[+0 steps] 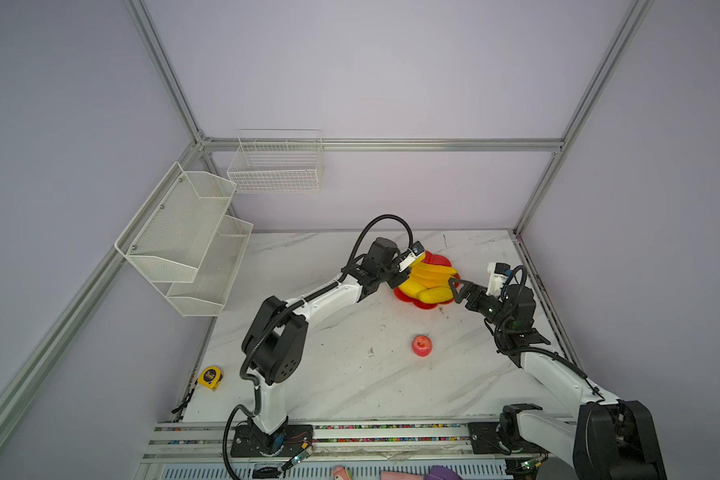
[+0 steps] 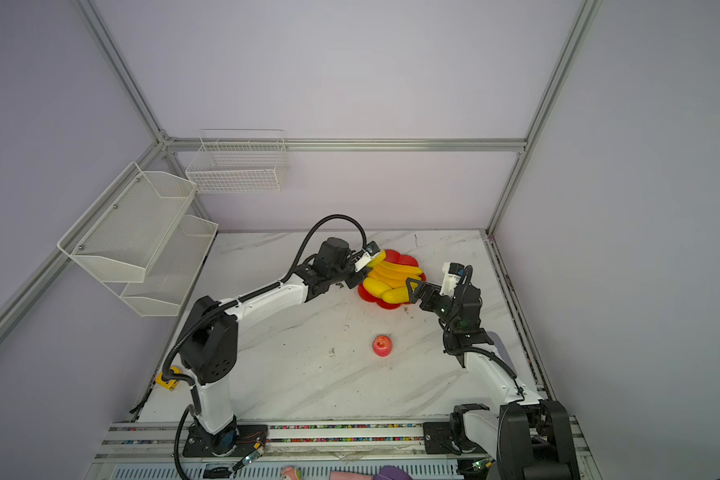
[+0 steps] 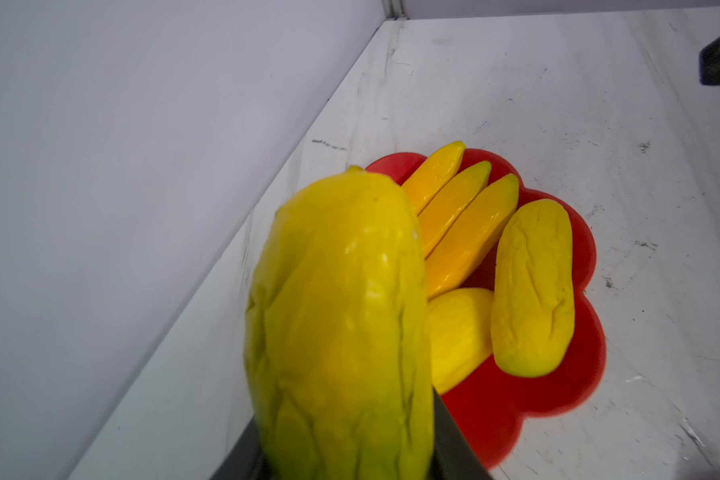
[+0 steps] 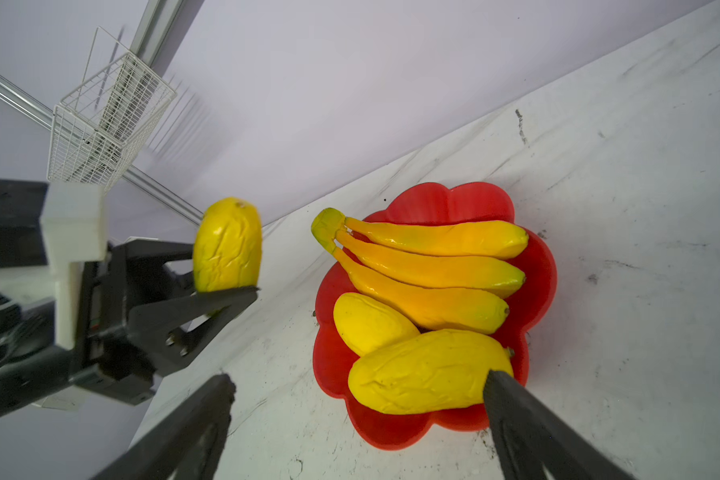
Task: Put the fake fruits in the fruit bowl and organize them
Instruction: 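Grasp the green-yellow mango with the left gripper and lift it, then place the green-yellow mango in the bowl and open the left gripper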
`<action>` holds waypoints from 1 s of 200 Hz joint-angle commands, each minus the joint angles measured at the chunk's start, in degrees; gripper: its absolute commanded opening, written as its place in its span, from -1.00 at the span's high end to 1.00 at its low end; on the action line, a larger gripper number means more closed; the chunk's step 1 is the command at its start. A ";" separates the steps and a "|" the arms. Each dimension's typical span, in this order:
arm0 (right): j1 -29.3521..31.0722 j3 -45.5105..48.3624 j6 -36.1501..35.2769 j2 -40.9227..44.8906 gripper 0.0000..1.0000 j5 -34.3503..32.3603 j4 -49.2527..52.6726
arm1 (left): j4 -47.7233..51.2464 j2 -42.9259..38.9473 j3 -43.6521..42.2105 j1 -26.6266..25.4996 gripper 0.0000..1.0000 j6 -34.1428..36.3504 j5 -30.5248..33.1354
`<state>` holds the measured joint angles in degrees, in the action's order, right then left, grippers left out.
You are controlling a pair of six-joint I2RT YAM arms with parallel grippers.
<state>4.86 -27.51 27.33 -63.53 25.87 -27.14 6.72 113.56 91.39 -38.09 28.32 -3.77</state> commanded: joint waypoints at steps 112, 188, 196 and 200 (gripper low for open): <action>-0.22 3.56 -0.09 3.11 -0.95 1.97 -11.09 | -17.28 28.66 31.39 -0.04 0.34 18.79 -3.99; -0.25 3.52 -0.13 3.29 -0.95 1.98 -10.87 | -15.19 34.08 37.28 0.36 0.17 20.02 -4.35; -0.24 3.52 -0.10 3.25 -0.95 2.08 -10.89 | -14.82 34.14 37.28 0.53 0.14 20.11 -4.72; -0.25 3.52 -0.09 3.32 -0.95 2.07 -11.00 | -14.66 34.14 37.32 0.58 0.14 20.27 -4.81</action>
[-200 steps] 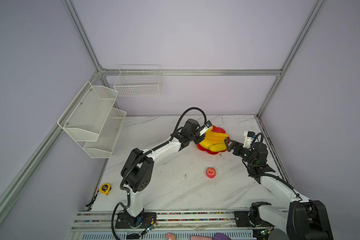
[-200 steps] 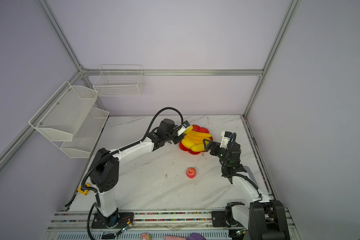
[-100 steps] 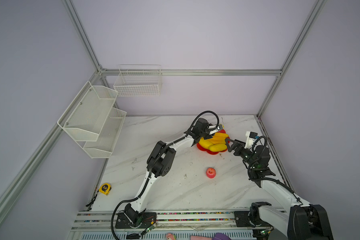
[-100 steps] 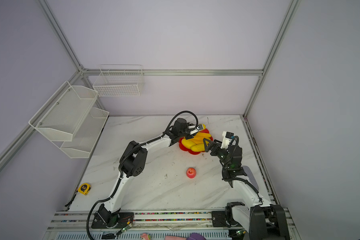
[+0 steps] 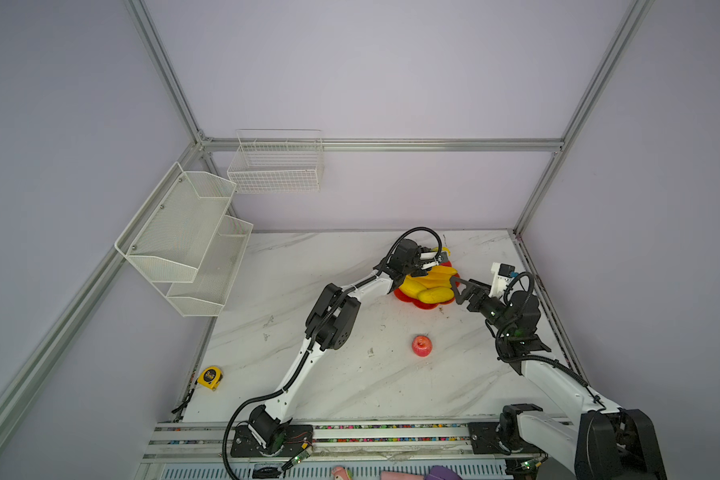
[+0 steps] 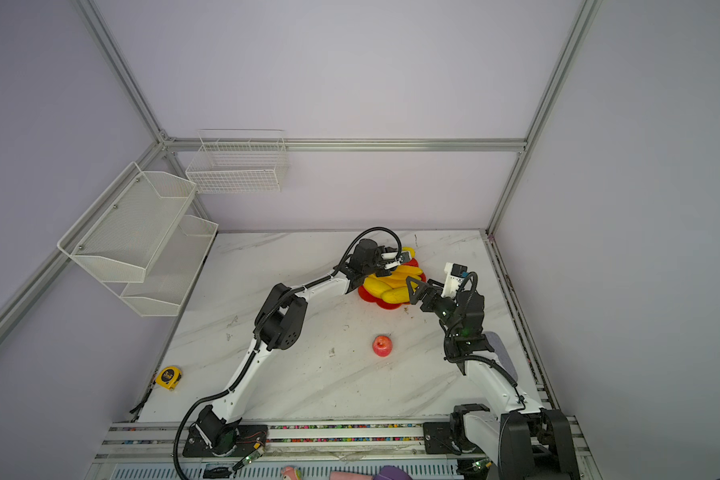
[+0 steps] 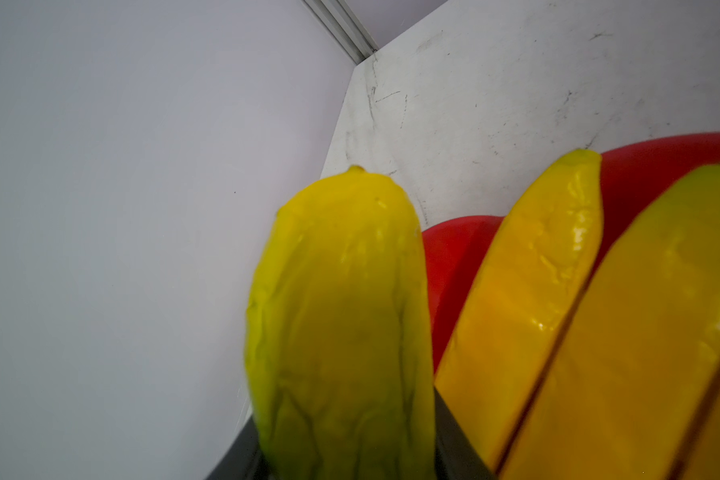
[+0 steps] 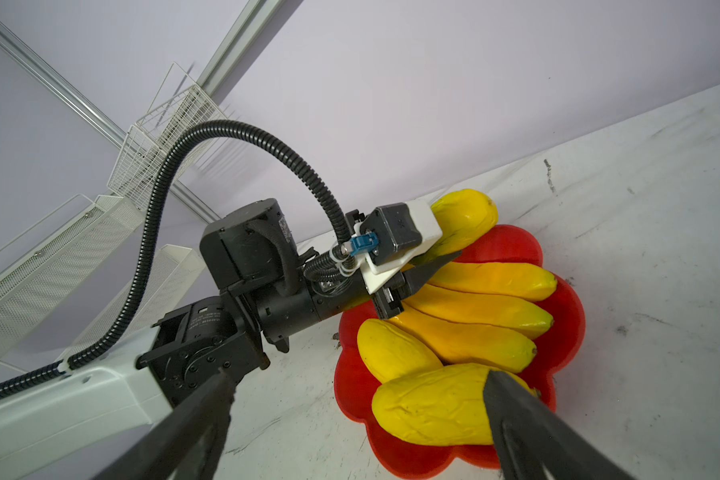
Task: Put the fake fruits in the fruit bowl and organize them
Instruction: 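Place the green-yellow mango in the bowl and open the left gripper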
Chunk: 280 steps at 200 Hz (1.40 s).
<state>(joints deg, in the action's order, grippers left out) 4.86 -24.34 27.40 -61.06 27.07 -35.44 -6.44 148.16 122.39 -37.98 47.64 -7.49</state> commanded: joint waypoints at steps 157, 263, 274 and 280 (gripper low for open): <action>-0.47 0.17 -0.06 1.34 -0.94 0.93 -2.41 | 3.86 -0.93 5.49 0.80 -0.26 5.16 -5.89; -2.23 -3.96 -4.18 2.38 -0.95 -7.76 18.26 | -6.59 -35.21 -29.49 -1.15 -0.49 -18.18 4.85; -2.23 -3.04 -4.10 3.01 -0.94 -8.69 19.15 | -3.28 -42.15 -37.29 -2.69 -0.54 -21.85 6.46; -2.30 -2.50 -4.19 3.47 -0.95 -8.62 19.17 | -1.63 -46.10 -42.42 -3.75 -0.56 -23.25 6.92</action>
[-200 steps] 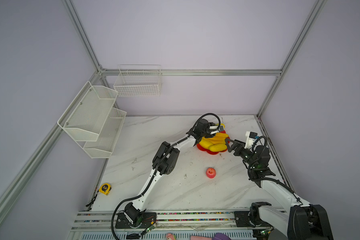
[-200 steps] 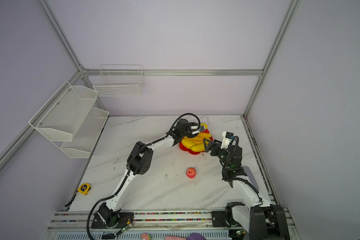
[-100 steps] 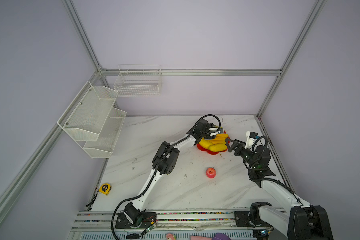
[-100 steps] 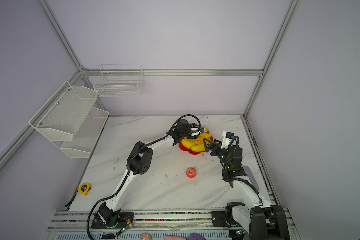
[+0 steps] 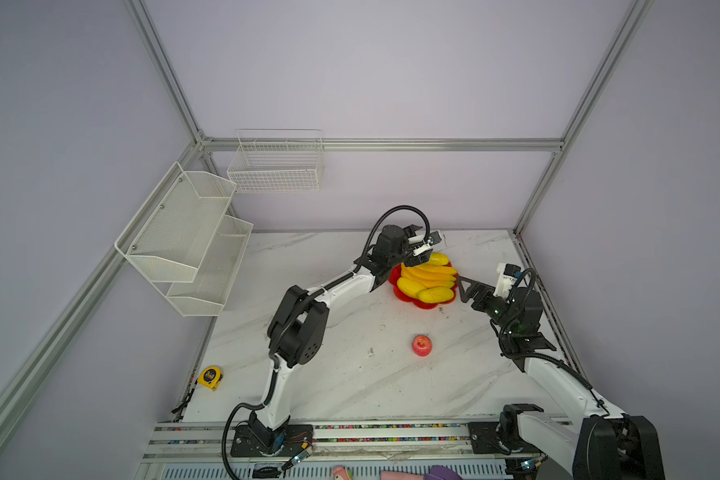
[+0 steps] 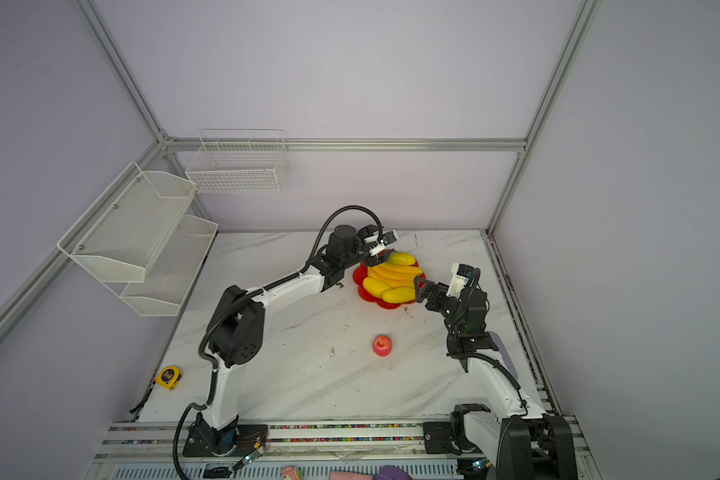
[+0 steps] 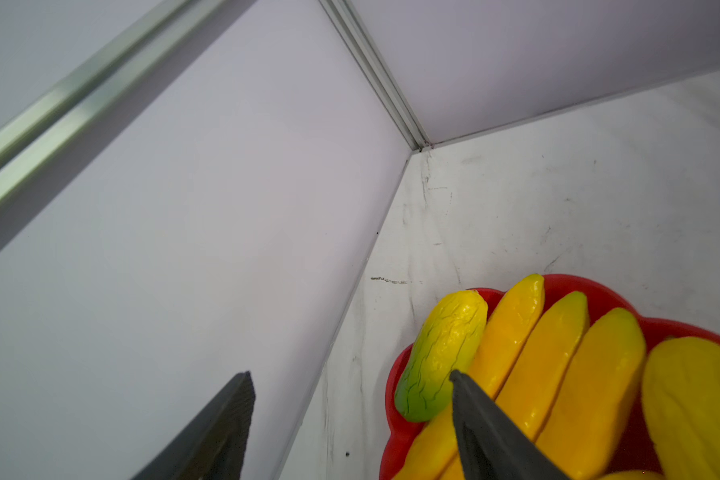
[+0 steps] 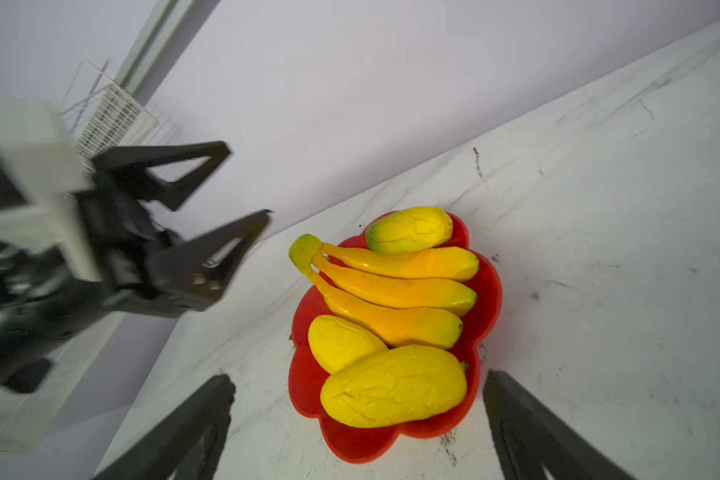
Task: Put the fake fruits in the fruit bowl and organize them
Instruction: 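Place the green-yellow mango in the bowl and open the left gripper, then lower the left gripper onto the red apple and grasp it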
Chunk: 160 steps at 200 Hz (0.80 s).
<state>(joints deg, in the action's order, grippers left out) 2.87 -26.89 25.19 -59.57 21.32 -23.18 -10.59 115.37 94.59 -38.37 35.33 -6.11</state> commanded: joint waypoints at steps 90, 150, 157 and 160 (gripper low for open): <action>-0.30 6.97 -1.63 7.25 -0.95 11.64 2.40 | 0.38 -24.13 -46.14 -18.18 -0.69 -28.32 6.25; -0.33 10.06 0.31 14.41 -0.94 16.21 5.69 | -6.03 -18.12 -46.25 -19.20 -0.74 -31.46 5.79; -0.28 10.31 0.63 14.97 -0.95 16.53 5.77 | -6.73 -17.68 -46.25 -19.29 -0.75 -31.46 5.63; -0.31 10.31 0.72 15.17 -0.95 16.62 5.82 | -6.93 -17.47 -46.25 -19.40 -0.75 -31.50 5.59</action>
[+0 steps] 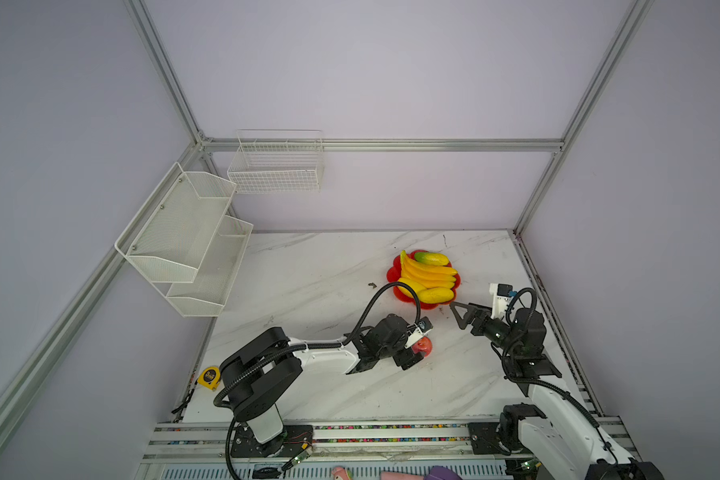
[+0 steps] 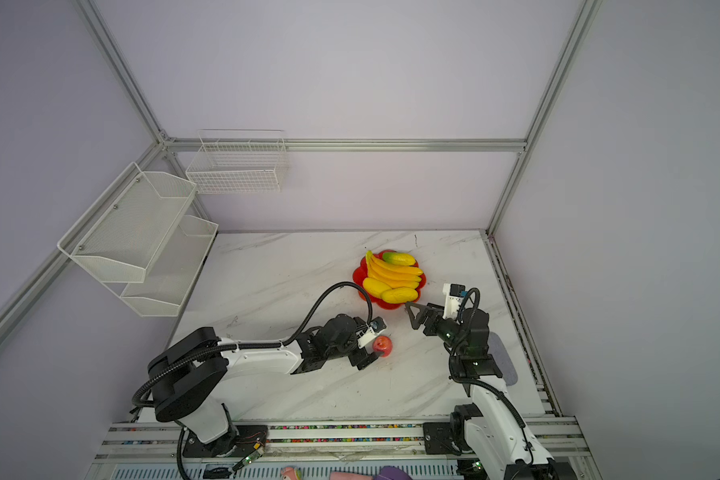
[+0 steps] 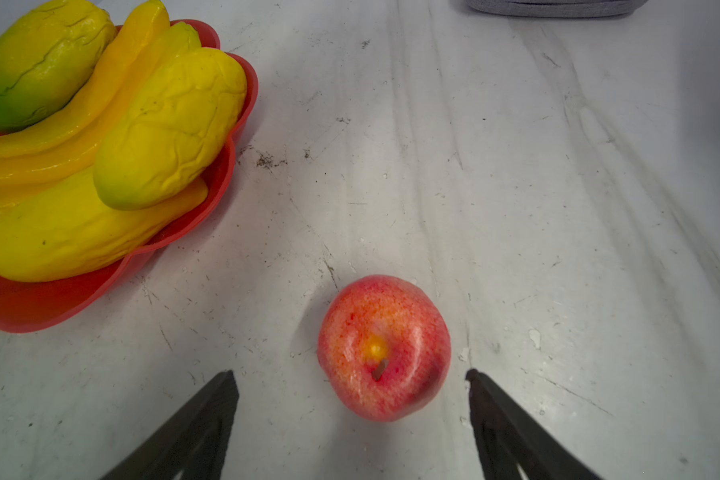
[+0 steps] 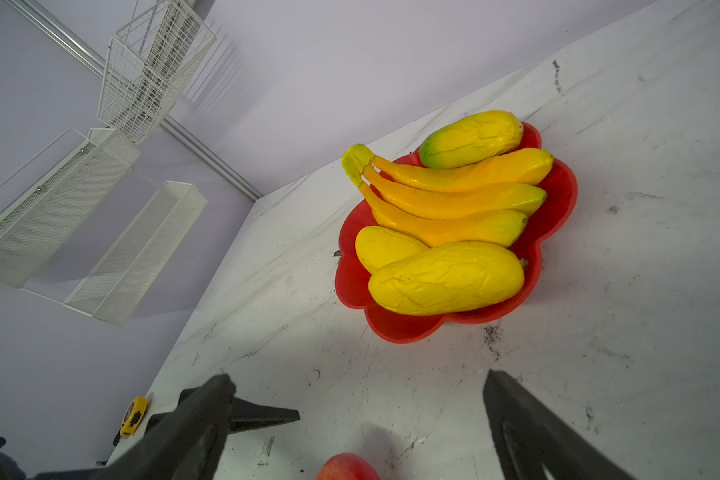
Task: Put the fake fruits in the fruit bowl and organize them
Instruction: 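Lower the left gripper onto the red apple and grasp it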
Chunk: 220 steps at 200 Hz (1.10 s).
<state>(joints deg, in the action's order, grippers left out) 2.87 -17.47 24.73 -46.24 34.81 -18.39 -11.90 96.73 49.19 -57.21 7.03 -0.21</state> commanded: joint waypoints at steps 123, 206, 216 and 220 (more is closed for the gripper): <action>-0.32 0.83 1.81 2.13 -0.95 4.37 1.08 | -12.24 9.23 1.52 -0.63 -0.70 -3.69 -2.14; -0.28 -0.32 3.89 -0.83 -0.95 7.41 -2.96 | -14.19 -3.65 -5.02 1.52 -0.25 -3.07 4.49; -0.24 -0.56 4.30 -2.34 -0.95 9.10 -4.92 | -13.02 -4.96 -4.49 3.01 -0.25 -2.01 5.11; -0.24 -0.72 4.40 -2.94 -0.95 9.66 -5.33 | -12.48 -5.28 -4.24 3.75 -0.25 -1.81 5.46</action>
<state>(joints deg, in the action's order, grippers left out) 2.87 -16.88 27.68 -46.96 40.53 -18.63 -22.94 95.64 45.87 -56.55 4.23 2.24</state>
